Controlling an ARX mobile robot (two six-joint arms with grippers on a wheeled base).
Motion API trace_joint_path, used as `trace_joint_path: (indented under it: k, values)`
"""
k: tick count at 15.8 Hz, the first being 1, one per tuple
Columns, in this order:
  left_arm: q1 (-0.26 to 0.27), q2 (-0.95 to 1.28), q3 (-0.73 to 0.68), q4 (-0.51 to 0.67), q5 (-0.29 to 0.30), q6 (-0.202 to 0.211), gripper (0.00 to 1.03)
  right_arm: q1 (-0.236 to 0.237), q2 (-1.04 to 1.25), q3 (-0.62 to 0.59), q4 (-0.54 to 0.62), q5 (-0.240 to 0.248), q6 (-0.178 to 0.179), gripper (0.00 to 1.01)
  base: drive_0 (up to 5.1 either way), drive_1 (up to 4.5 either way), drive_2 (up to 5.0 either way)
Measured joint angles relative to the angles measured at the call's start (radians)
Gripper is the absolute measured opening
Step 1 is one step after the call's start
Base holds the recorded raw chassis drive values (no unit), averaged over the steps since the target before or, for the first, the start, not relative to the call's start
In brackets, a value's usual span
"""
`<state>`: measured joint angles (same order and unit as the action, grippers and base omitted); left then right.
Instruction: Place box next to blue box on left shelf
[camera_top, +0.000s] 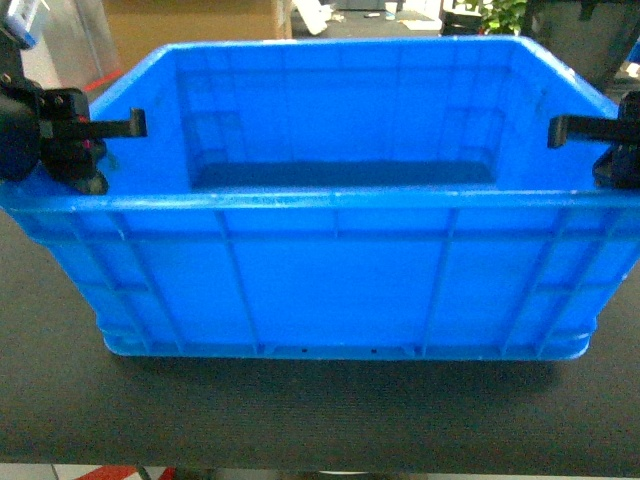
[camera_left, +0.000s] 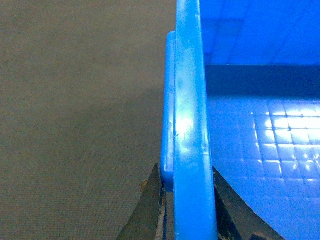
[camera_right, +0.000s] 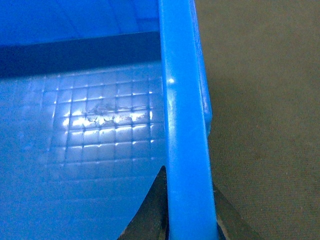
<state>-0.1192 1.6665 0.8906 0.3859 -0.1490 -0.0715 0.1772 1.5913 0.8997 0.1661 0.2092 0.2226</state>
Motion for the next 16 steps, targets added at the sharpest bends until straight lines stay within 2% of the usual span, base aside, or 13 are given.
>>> trace_joint_path:
  k: [4,10,16]
  values:
    - [-0.003,-0.117,-0.009,0.031,-0.012,0.003,0.15,0.007,-0.092,-0.008,0.048,0.021,-0.015,0.09,0.0,0.0,0.0]
    - [0.008,-0.225,-0.036,0.011,-0.001,0.011,0.15,0.024,-0.172,-0.065,0.085,0.028,-0.006,0.09,0.0,0.0,0.0]
    - [0.013,-0.293,-0.085,0.044,0.011,0.018,0.14,0.034,-0.238,-0.126,0.162,0.04,-0.019,0.09,0.0,0.0,0.0]
